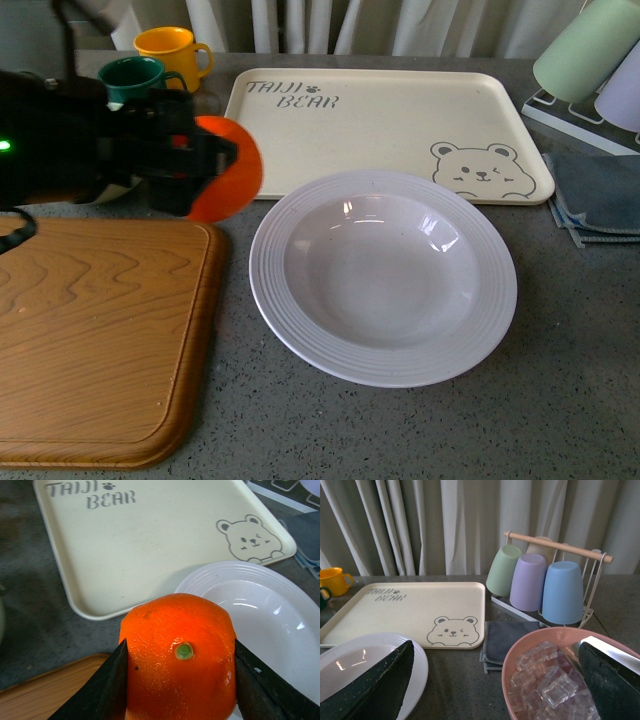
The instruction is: Place orange and plate with both arms
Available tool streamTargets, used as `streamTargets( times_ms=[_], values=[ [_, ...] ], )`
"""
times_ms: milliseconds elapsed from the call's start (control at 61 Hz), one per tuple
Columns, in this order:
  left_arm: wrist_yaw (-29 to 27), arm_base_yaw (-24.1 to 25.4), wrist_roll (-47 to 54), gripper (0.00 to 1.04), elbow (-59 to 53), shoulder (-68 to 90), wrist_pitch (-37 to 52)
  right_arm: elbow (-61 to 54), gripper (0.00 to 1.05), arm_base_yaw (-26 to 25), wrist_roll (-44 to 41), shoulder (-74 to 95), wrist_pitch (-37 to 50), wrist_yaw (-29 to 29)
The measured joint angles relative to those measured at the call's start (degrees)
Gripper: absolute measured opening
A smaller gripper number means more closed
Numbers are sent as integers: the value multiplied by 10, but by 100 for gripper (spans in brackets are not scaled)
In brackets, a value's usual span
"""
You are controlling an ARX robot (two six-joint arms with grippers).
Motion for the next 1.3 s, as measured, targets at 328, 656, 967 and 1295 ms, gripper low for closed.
streamTargets(
  times_ms=[328, 656, 967, 1295],
  values=[
    [0, -89, -14, 48, 57, 89, -2, 0, 96, 0, 0, 0, 0, 0],
    [3, -112, -14, 48, 68, 134, -4, 0, 96, 0, 0, 0, 0, 0],
    [9, -111, -16, 92, 69, 131, 12, 0, 96, 0, 0, 0, 0, 0],
    [43, -48, -33, 96, -26, 12, 66, 0, 96, 0, 0, 0, 0, 0]
  ],
)
